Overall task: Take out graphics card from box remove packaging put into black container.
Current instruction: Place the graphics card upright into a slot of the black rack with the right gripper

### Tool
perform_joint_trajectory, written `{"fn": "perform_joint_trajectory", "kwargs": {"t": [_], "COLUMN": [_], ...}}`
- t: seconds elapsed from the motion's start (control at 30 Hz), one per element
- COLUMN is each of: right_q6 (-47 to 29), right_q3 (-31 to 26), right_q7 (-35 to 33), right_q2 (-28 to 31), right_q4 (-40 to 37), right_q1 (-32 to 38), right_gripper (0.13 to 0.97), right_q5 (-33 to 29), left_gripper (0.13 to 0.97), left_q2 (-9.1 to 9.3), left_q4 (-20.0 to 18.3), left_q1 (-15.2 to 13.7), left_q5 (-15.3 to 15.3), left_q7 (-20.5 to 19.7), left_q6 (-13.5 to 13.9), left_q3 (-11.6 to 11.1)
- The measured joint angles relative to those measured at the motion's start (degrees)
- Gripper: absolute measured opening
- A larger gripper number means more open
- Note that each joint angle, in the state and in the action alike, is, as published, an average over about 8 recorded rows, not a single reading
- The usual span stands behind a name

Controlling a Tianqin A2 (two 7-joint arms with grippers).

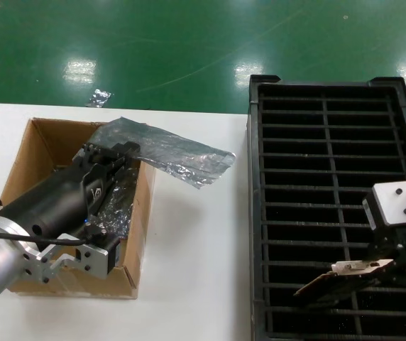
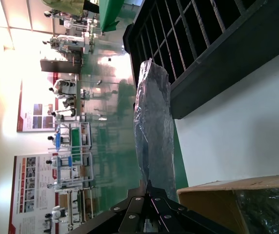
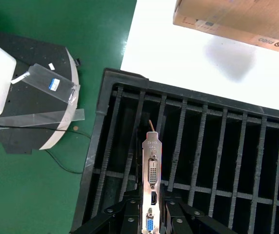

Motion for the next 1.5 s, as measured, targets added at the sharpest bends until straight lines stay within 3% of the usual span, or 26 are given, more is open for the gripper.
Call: {"fn": "perform_joint_trajectory", "kwargs": {"t": [1.5], "right_q6": [0.00], "right_q3": [0.00], "right_q7": [0.10], "right_q2": [-4.29], "right_q4": [-0.88], "right_q1": [-4.16], "right_gripper": [0.187], "right_q5": [-7.55], "left_gripper": [0.138], "left_q2": [0.00], "left_q4": [0.00], "left_q1": [0.00], "left_q5": [0.00], "left_q7": [0.00], "left_q6": [0.00], "left_q3": [0.00]}}
